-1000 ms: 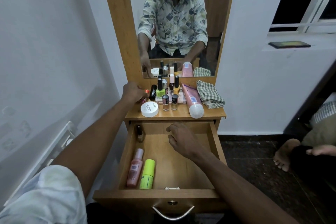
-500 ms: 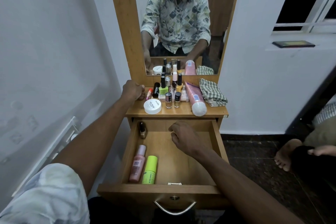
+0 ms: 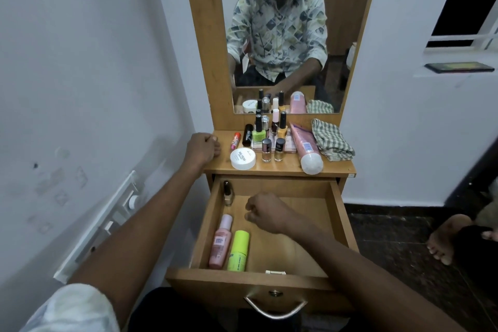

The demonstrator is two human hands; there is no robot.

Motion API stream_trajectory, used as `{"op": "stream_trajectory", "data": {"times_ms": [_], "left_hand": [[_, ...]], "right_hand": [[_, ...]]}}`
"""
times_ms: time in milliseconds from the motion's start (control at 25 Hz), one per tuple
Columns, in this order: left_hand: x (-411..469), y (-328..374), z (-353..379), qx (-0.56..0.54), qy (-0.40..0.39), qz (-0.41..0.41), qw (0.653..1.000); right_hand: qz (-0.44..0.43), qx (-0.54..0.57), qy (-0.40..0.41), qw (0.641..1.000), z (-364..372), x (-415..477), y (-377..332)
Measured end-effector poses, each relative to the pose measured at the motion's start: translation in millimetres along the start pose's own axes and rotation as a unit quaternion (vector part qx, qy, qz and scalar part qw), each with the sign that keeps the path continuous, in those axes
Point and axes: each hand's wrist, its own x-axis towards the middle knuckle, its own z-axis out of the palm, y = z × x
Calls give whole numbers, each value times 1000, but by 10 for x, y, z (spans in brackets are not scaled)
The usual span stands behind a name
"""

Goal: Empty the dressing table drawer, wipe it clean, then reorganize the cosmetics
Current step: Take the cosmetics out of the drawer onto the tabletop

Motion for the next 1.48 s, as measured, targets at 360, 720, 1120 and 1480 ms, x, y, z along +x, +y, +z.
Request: {"op": "stream_trajectory", "data": {"times_ms": [360, 720, 1120, 1480], "left_hand": [[-58, 193, -185, 91, 55, 45, 993], [-1230, -302, -5, 581, -344, 196, 711], [-1673, -555, 196, 571, -209, 167, 776], [-1462, -382, 223, 410, -256, 27, 875]], "right_hand": [[41, 18, 21, 999, 14, -10, 78], [198, 123, -201, 951, -81, -190, -377], [339, 256, -128, 896, 132, -67, -379], [244, 328, -38, 912, -105, -360, 85]]}}
